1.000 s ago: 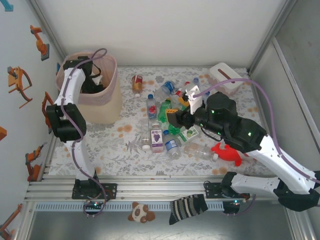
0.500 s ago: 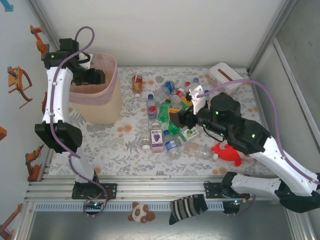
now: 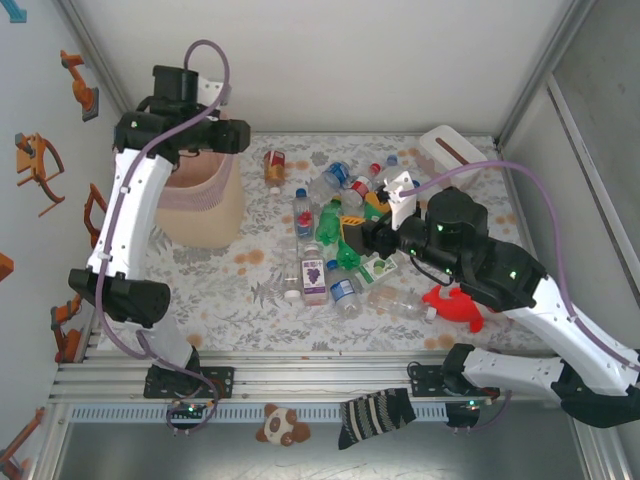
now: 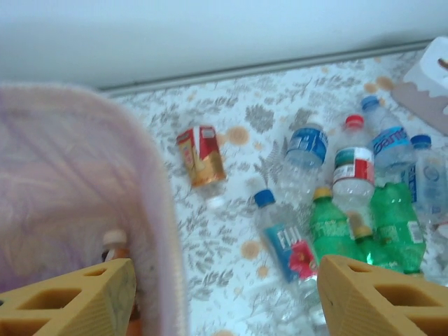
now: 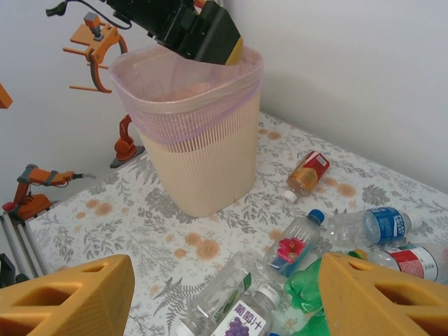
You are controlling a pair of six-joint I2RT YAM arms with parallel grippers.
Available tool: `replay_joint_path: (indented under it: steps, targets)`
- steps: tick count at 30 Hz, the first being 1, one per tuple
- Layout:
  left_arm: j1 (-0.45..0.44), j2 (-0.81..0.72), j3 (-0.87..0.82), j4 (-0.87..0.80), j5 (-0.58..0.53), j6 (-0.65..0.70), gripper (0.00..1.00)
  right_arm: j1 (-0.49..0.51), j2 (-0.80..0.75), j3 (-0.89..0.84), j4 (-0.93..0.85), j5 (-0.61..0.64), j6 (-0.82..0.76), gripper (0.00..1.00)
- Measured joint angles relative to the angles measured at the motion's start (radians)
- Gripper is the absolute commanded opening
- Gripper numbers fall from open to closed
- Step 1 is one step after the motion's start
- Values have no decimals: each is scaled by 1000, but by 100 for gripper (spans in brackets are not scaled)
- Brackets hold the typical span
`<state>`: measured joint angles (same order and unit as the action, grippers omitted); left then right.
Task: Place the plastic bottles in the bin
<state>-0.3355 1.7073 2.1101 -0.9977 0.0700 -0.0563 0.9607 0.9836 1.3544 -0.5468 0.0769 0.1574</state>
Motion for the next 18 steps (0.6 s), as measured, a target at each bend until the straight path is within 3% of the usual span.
replay_joint_path:
  steps: [10,18]
  targets:
    - [-156,-18,-262,321,-143,-78,71,0,-3,0,-21,4,0,69]
    - [-235,152,-275,423,-292,-144,71,0,-3,0,-26,4,3,68]
